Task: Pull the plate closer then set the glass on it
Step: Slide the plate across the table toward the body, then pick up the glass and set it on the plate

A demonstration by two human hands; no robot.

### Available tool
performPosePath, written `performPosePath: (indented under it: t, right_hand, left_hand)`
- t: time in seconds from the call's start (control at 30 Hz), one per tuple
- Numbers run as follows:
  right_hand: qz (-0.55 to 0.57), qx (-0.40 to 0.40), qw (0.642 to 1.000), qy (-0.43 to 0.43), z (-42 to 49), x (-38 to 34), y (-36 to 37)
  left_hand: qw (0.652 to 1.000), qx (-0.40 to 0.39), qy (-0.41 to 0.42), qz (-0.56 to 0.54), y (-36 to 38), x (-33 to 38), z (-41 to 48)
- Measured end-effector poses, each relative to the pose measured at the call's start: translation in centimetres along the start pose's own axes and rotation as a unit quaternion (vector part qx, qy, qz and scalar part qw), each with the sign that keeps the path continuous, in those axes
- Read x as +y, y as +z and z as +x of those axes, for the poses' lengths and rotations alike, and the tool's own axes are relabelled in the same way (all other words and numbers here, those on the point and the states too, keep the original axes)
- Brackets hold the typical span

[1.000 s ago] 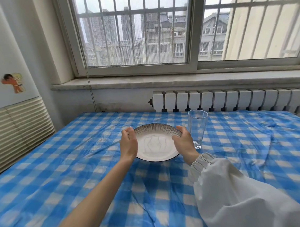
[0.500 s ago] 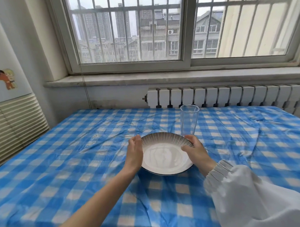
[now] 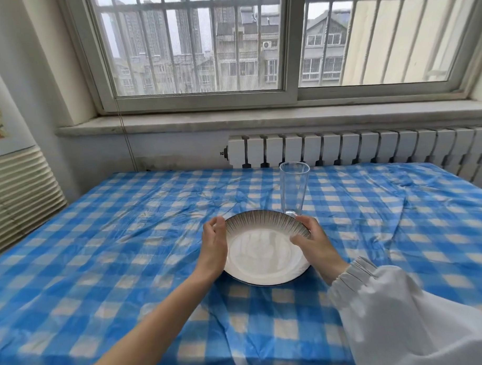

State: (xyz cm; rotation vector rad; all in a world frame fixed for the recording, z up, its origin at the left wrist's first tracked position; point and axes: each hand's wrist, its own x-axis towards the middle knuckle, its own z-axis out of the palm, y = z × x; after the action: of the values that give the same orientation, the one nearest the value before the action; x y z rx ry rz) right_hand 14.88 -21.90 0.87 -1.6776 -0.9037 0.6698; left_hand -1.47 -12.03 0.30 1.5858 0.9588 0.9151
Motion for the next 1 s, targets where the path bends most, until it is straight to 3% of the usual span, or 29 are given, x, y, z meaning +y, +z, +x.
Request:
performPosePath:
  t: [0.23,0.5,0.83,1.0]
  right_hand:
    - [-0.021,-0.015,0.998,0.062,3.3,-1.1,-2.3]
    - [-0.062,-0.023,0.995,0.069,7.8,-2.8,-4.1]
    - [-0.037,-0.03,0.996,0.078,10.3,-1.8,-3.7]
    - [0.001,-0.047,0.997,0.054,10.8,-0.9,-3.5]
  left_hand:
    - [0.999,-0.003,-0.039,0.037,-1.0,0.4,2.5]
    - [0.988,0.001,0.043,0.149,0.8,3.4,5.7]
    - [0.973,-0.14,0.079,0.165,7.1,7.1,9.0]
    - [0.978,-0.155,0.066,0.123,8.5,7.2,9.9]
